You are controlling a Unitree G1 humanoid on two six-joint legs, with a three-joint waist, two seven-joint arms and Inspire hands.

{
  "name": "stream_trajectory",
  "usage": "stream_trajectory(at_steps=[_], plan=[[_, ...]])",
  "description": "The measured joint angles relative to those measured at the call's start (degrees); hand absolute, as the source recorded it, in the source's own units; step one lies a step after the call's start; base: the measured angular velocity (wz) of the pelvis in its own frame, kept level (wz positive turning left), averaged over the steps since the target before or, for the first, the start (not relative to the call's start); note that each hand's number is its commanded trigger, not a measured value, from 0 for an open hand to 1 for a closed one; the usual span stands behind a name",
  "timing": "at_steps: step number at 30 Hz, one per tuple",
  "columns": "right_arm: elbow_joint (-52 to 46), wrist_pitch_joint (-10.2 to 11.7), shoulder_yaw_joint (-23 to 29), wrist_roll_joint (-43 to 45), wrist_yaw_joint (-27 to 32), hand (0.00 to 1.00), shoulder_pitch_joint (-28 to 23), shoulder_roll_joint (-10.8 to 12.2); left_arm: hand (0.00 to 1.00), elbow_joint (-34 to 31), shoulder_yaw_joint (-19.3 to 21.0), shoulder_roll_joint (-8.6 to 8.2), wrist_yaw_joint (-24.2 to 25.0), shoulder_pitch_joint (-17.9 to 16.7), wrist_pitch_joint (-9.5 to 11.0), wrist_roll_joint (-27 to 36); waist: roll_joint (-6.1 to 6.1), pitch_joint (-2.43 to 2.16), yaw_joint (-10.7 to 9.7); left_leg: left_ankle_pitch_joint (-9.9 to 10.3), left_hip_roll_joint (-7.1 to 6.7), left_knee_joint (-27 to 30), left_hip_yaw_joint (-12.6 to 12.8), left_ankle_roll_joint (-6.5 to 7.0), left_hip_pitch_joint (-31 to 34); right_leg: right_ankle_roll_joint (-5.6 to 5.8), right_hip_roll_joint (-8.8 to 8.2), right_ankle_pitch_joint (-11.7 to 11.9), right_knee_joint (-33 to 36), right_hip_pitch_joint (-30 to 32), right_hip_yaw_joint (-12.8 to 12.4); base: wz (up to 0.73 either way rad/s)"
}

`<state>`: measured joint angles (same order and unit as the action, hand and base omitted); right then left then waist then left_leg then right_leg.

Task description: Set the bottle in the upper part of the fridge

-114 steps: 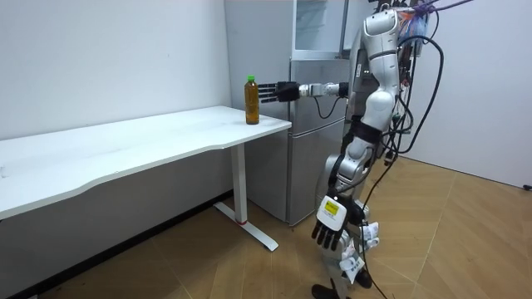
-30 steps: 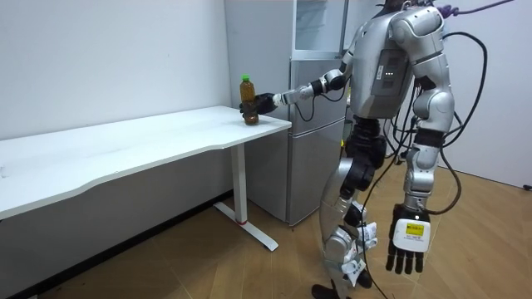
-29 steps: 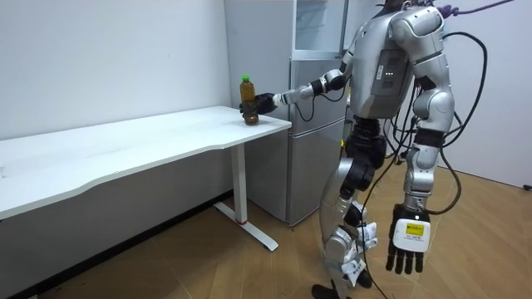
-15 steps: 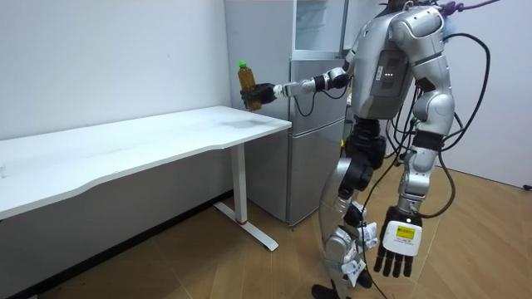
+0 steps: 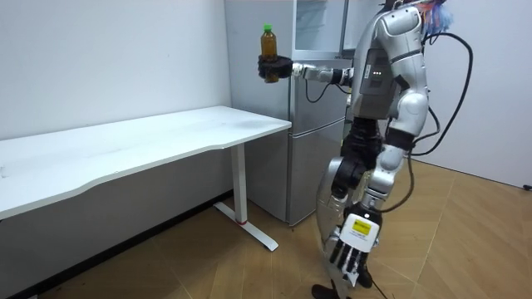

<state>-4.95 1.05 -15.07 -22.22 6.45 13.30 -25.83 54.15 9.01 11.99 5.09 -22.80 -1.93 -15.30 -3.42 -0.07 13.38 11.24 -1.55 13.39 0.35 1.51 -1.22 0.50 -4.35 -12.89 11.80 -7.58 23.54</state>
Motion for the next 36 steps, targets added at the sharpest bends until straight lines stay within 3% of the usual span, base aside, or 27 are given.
stream_trajectory(at_steps=[7,12,16,18,22,26,30,36], plan=[[-7.30,0.00,3.51,0.20,-0.40,1.00,0.00,-0.81,0.00,1.72,0.07,0.00,-0.02,2.01,0.70,0.01,-0.30,0.13,-1.41,0.12,0.59,-1.05,2.57,0.12,-1.08,-0.06,0.40,0.37,-0.01,0.69,-2.82,-0.22],[-12.36,0.01,7.10,1.58,-1.30,1.00,0.01,-1.20,0.00,1.70,1.07,-0.03,-0.03,2.05,0.82,-0.03,-0.51,-0.01,-3.79,0.12,0.73,-1.64,3.14,0.11,-1.58,-0.09,0.56,0.43,-0.12,0.69,-3.70,-0.05],[-13.50,0.01,10.09,2.60,-1.58,1.00,0.01,-1.37,0.00,2.29,1.70,-0.08,-0.03,2.05,0.81,0.00,-0.41,0.06,-4.25,0.13,0.90,-1.85,4.37,0.11,-2.44,-0.11,0.69,0.44,-0.11,0.43,-5.10,-0.16],[-14.09,0.01,11.99,4.77,-1.98,1.00,0.01,-1.37,0.00,3.05,2.07,-0.13,-0.03,2.08,0.82,-0.07,-0.39,0.07,-5.81,0.13,0.89,-1.96,4.57,0.12,-2.48,-0.11,0.67,0.44,-0.09,0.63,-5.23,-0.02],[-14.15,0.01,14.87,8.07,-2.28,1.00,0.00,-1.37,0.00,4.04,2.21,-0.13,-0.03,2.01,0.82,-0.19,-0.38,0.07,-7.06,0.13,1.03,-2.10,5.19,0.11,-2.56,-0.21,0.79,0.52,-0.02,0.85,-5.90,-0.10],[-15.02,0.01,18.49,8.08,-2.61,1.00,0.01,-1.38,0.00,5.09,2.30,-0.25,-0.03,2.27,0.96,-0.16,-0.66,-0.20,-8.33,0.19,1.58,-2.09,6.87,0.02,-2.61,-0.49,1.21,0.93,0.12,1.78,-7.33,-0.18],[-16.94,0.01,22.33,8.30,-2.54,1.00,-0.10,-1.42,0.00,5.00,4.52,-0.85,-0.03,2.24,0.91,-0.09,-0.66,-0.22,-10.29,0.25,1.81,-2.12,7.50,-0.09,-2.89,-0.56,1.52,1.22,-0.11,1.62,-8.16,-0.10],[-17.27,0.00,25.78,8.59,-2.38,1.00,-0.13,-1.50,0.00,4.83,4.39,-0.86,-0.03,2.34,0.67,0.02,-0.56,-0.25,-12.97,0.65,2.24,-2.21,8.47,-0.26,-4.04,-0.74,1.90,1.41,-0.03,1.09,-9.50,-0.13]])
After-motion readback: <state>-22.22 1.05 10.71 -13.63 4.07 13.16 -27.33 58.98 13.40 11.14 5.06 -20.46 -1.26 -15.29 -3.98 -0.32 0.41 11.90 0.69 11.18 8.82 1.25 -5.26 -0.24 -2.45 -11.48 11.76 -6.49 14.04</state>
